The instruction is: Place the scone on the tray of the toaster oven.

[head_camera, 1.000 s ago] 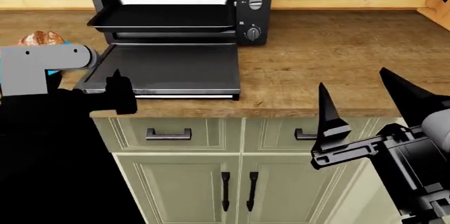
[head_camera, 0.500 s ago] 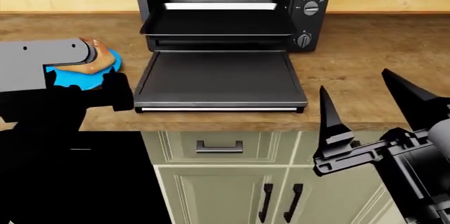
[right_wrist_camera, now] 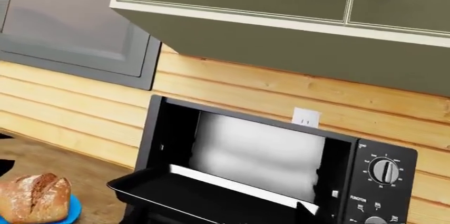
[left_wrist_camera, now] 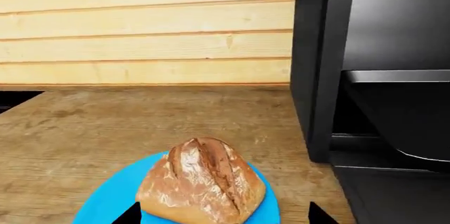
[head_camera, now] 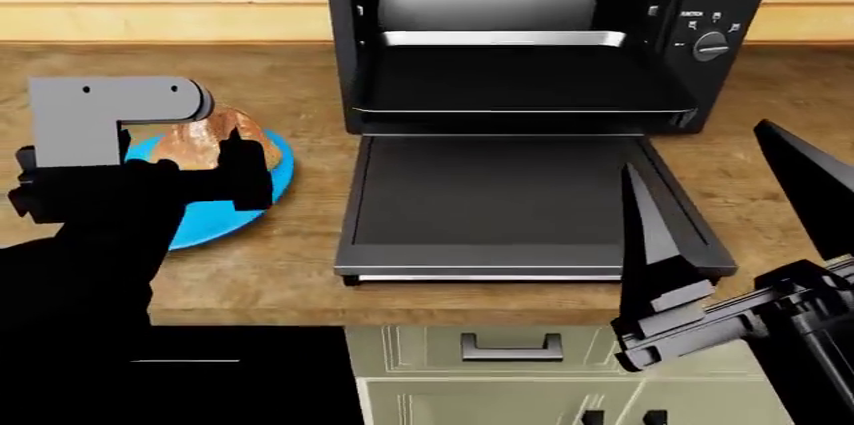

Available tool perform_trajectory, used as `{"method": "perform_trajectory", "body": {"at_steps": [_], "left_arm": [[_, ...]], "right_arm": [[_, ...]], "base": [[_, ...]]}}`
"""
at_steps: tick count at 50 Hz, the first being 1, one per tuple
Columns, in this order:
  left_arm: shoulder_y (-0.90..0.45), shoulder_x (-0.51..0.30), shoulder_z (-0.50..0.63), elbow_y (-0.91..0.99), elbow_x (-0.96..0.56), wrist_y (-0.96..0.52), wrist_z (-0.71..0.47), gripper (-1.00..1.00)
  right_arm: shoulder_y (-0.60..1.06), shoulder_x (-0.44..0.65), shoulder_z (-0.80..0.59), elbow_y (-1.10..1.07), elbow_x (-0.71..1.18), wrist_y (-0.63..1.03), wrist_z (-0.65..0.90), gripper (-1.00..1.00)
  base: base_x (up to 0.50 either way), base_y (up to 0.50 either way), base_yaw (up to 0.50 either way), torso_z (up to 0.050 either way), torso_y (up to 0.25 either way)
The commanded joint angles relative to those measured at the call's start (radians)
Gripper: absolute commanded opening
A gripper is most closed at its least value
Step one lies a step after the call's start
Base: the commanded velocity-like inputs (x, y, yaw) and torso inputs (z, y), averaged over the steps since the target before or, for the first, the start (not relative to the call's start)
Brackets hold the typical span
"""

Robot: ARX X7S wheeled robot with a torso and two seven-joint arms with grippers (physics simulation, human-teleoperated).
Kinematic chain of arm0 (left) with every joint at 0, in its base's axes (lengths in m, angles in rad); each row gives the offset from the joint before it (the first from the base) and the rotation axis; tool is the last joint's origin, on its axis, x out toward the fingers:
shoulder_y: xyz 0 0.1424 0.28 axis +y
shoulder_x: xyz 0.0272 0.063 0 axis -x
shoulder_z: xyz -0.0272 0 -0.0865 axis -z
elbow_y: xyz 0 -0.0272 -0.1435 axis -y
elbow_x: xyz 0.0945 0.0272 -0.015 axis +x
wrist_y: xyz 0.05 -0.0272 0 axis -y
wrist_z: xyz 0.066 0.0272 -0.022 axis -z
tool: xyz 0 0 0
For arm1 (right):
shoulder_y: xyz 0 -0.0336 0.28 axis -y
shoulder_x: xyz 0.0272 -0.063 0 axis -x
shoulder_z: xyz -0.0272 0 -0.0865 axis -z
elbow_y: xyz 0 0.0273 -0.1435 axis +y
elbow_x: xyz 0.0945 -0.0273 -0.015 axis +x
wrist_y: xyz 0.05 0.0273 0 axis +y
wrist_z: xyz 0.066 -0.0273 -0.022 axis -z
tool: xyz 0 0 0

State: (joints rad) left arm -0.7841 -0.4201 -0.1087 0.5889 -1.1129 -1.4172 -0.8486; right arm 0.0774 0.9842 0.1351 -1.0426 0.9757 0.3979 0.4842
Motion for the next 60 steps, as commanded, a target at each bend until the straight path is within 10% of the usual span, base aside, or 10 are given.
{"method": "perform_trajectory", "body": {"at_steps": [1, 21, 33, 60], "left_arm": [[-0.002, 0.000, 0.050, -0.002, 0.001, 0.017, 0.011, 1.00], [0.000, -0.003, 0.073, -0.003, -0.011, 0.030, -0.003, 1.00], [0.002, -0.008, 0.061, -0.002, -0.037, 0.031, -0.021, 1.00], [0.042, 0.075, -0.109, -0.081, -0.196, 0.002, -0.270, 1.00]], "right_arm": [[-0.102, 0.129, -0.021, 0.002, 0.012, -0.198, 0.054, 1.00], [-0.169, 0.160, -0.009, 0.012, -0.010, -0.284, 0.050, 1.00], [-0.535, 0.483, 0.024, -0.003, -0.211, -0.830, 0.178, 1.00], [-0.311, 0.455, -0.258, 0.008, -0.270, -0.875, 0.149, 1.00]], "base": [[0.38, 0.30, 0.00, 0.000, 0.000], [0.50, 0.01, 0.00, 0.000, 0.001], [0.02, 0.00, 0.00, 0.000, 0.001], [0.00, 0.00, 0.00, 0.000, 0.000]]}}
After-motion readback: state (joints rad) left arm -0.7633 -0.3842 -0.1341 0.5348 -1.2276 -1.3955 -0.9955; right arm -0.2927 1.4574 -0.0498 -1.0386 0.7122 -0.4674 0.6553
